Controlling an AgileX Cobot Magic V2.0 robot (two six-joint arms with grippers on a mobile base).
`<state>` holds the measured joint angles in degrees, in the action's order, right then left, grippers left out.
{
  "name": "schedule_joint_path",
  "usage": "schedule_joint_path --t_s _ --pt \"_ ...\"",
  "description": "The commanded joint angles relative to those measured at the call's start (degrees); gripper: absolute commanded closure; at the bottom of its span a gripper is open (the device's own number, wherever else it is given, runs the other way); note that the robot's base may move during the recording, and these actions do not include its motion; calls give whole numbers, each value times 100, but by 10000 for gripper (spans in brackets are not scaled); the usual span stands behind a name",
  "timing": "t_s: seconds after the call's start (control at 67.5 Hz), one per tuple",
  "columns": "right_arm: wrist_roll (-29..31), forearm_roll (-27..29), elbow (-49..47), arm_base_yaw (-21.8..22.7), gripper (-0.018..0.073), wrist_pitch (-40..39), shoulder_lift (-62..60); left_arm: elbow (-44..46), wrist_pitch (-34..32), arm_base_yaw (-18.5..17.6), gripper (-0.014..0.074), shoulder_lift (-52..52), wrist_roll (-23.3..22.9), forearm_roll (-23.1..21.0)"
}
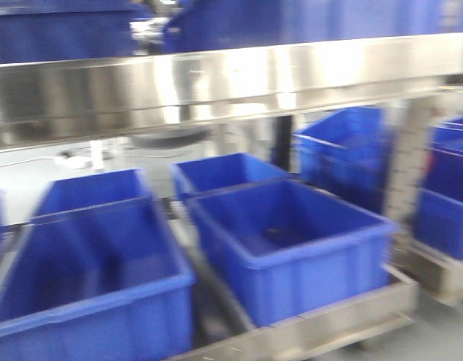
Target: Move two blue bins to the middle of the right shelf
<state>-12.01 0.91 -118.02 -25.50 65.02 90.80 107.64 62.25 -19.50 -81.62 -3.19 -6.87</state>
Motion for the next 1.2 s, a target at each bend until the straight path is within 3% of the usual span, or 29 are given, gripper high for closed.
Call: schedule_joint_path --t_s 0.0,1.186 --pt "114 71 -79 -26 721 -550 -77 98 -376 -63 707 69 136 -352" --pt "114 71 -79 -26 721 -550 -77 98 -376 -63 707 69 136 -352"
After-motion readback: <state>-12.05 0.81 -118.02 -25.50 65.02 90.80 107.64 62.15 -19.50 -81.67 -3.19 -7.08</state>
